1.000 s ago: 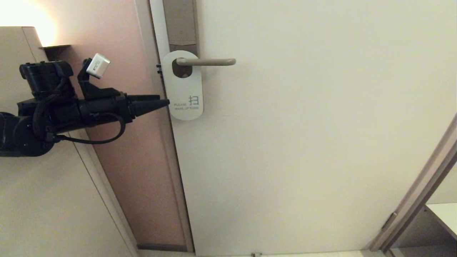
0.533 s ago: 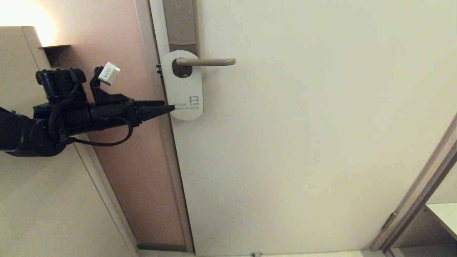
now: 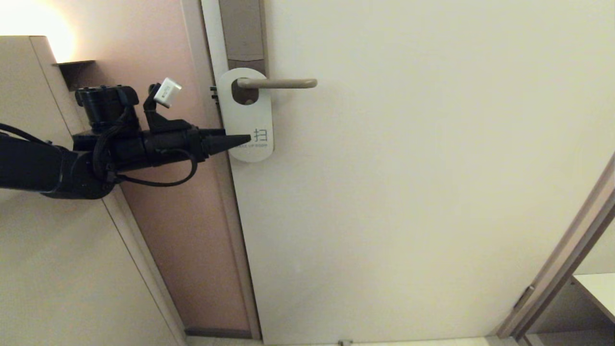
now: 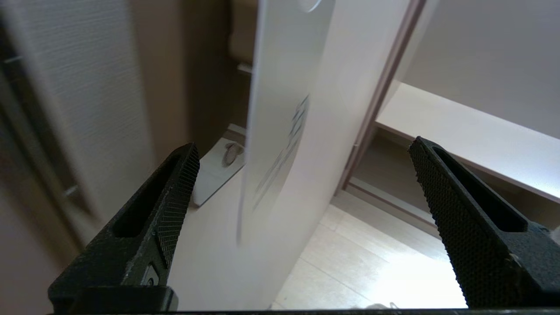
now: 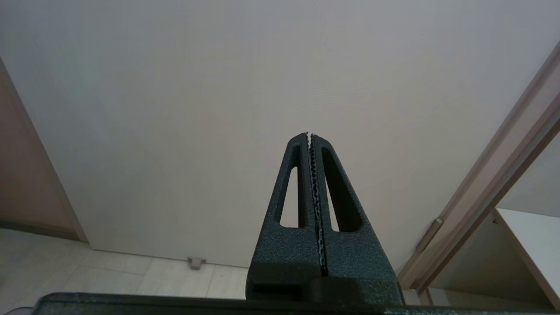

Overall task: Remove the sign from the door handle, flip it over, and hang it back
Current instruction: Take down the sign

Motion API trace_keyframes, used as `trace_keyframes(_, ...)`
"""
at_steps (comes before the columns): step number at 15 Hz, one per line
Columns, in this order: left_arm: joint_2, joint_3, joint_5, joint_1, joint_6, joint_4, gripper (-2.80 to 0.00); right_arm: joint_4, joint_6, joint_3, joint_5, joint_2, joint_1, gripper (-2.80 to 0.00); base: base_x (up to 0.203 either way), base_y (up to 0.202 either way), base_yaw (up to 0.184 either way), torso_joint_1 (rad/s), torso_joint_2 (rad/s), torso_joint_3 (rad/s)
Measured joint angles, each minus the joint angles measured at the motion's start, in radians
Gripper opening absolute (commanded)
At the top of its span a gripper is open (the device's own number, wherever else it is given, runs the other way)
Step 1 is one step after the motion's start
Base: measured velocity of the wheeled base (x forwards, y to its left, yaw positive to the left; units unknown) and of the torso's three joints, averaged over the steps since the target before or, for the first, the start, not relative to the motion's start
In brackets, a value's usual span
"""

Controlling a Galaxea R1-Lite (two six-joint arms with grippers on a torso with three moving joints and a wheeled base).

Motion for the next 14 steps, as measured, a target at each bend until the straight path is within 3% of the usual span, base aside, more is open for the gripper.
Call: trace_keyframes(14, 0.009, -0.013, -0.001, -0.059, -0.006, -0.001, 0.00, 0.000, 0.000, 0.000, 0.000, 0.000, -0.001, -2.80, 0.000, 0.000, 0.000, 0.000, 0.00, 0.000)
